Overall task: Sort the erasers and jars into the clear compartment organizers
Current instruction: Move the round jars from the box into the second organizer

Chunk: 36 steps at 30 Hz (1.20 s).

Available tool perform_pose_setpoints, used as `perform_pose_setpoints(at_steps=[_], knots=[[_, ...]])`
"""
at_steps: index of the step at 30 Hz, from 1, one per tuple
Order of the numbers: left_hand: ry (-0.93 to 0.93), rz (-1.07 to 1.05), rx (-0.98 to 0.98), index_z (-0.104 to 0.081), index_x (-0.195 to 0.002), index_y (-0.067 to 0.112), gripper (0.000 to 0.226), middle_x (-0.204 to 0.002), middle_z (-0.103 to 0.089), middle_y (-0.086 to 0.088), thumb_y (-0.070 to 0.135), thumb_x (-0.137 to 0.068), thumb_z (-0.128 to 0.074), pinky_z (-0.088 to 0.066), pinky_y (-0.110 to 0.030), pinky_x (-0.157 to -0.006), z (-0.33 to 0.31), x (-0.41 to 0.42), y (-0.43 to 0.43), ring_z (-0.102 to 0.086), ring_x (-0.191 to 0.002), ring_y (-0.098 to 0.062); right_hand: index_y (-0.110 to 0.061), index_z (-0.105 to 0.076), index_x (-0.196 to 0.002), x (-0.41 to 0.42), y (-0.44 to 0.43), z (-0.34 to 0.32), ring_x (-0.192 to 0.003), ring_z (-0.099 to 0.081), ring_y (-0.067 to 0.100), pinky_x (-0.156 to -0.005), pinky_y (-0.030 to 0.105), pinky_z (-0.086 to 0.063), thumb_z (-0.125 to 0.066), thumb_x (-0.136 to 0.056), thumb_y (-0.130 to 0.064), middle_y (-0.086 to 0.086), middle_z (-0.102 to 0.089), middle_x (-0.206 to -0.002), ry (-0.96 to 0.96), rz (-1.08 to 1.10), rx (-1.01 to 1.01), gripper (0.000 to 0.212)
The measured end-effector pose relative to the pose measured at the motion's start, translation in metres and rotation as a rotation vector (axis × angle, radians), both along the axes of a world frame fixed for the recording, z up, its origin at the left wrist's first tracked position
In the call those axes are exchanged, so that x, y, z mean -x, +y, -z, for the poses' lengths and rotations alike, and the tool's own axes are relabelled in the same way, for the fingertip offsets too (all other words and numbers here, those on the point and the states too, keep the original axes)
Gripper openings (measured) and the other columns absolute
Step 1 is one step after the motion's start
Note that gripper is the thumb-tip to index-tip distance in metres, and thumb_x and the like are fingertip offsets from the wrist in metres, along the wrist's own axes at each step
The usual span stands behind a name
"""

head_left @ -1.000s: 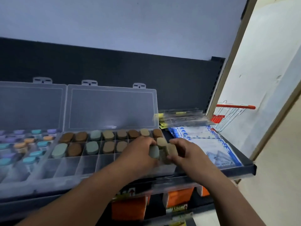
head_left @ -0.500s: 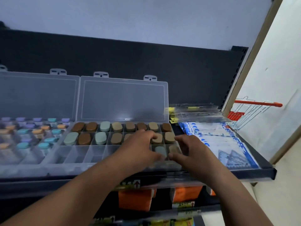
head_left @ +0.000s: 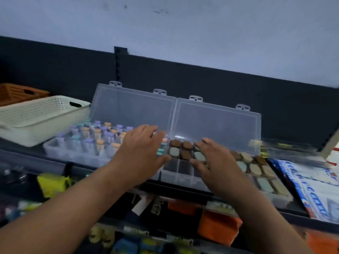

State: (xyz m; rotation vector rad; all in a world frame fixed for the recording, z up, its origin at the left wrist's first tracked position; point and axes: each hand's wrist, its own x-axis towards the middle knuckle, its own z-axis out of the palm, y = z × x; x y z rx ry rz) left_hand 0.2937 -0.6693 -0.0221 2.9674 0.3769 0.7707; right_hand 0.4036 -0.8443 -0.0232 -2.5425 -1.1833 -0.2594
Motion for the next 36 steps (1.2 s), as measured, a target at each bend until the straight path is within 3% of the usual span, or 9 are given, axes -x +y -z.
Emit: perform_pose_setpoints(at_steps=[3,5,8,11,21,36], knots=[[0.050,-0.075,-0.018,-0.059,-0.124,0.013,0.071,-0.124,-0.059,-0.012,0.059,-0.074,-0.039,-0.042,-0.048,-0.095,-0.003,0.051,0.048,-0.053,-0.117,-0.036,-0.027,-0.034,-0.148,0.039,0.056,-0.003,-0.142,-0.026,0.021,-0.116,0.036,-0.022,-0.045,-0.095,-0.048,0.000,-0.029,-0.156,0.003,-0.051,0.050,0.058],[0.085,-0.158,-0.046,-0.044,-0.139,0.020,0.080,-0.141,-0.046,-0.006,0.066,-0.076,-0.027,-0.031,-0.044,-0.105,-0.012,0.087,0.073,-0.039,-0.132,-0.030,-0.028,-0.031,-0.149,0.065,0.093,-0.008,-0.144,-0.023,0.020,-0.117,0.035,-0.020,-0.043,-0.096,-0.049,-0.001,-0.026,-0.157,-0.006,-0.099,0.073,0.058],[0.101,-0.271,-0.072,-0.024,-0.147,0.026,0.072,-0.153,-0.025,0.000,0.065,-0.087,-0.037,-0.017,-0.039,-0.113,-0.014,0.159,0.134,-0.018,-0.141,-0.022,-0.028,-0.031,-0.149,0.123,0.165,-0.011,-0.143,-0.025,0.020,-0.116,0.036,-0.022,-0.042,-0.096,-0.050,-0.002,-0.027,-0.156,-0.022,-0.207,0.059,0.058],[0.145,-0.369,-0.076,-0.018,-0.149,0.026,0.074,-0.157,-0.018,-0.001,0.064,-0.088,-0.040,-0.012,-0.040,-0.116,-0.016,0.228,0.186,-0.011,-0.144,-0.023,-0.027,-0.031,-0.149,0.177,0.230,-0.013,-0.143,-0.024,0.020,-0.116,0.037,-0.021,-0.046,-0.095,-0.050,-0.002,-0.027,-0.157,-0.028,-0.291,0.039,0.060],[0.173,-0.581,-0.005,-0.011,-0.151,0.027,0.076,-0.159,-0.013,0.000,0.064,-0.090,-0.035,-0.007,-0.041,-0.118,-0.023,0.363,0.298,-0.005,-0.146,-0.019,-0.027,-0.020,-0.152,0.283,0.377,-0.039,-0.147,-0.012,0.018,-0.120,0.037,-0.012,-0.042,-0.095,-0.054,-0.003,-0.015,-0.161,-0.023,-0.489,0.129,0.067],[0.103,-0.785,0.018,-0.018,-0.149,0.029,0.074,-0.155,-0.022,0.006,0.063,-0.088,-0.042,-0.014,-0.035,-0.116,-0.044,0.394,0.459,-0.017,-0.142,-0.015,-0.023,-0.022,-0.152,0.296,0.577,-0.065,-0.146,-0.018,0.017,-0.119,0.038,-0.018,-0.045,-0.095,-0.052,-0.002,-0.020,-0.159,-0.041,-0.733,0.116,0.068]])
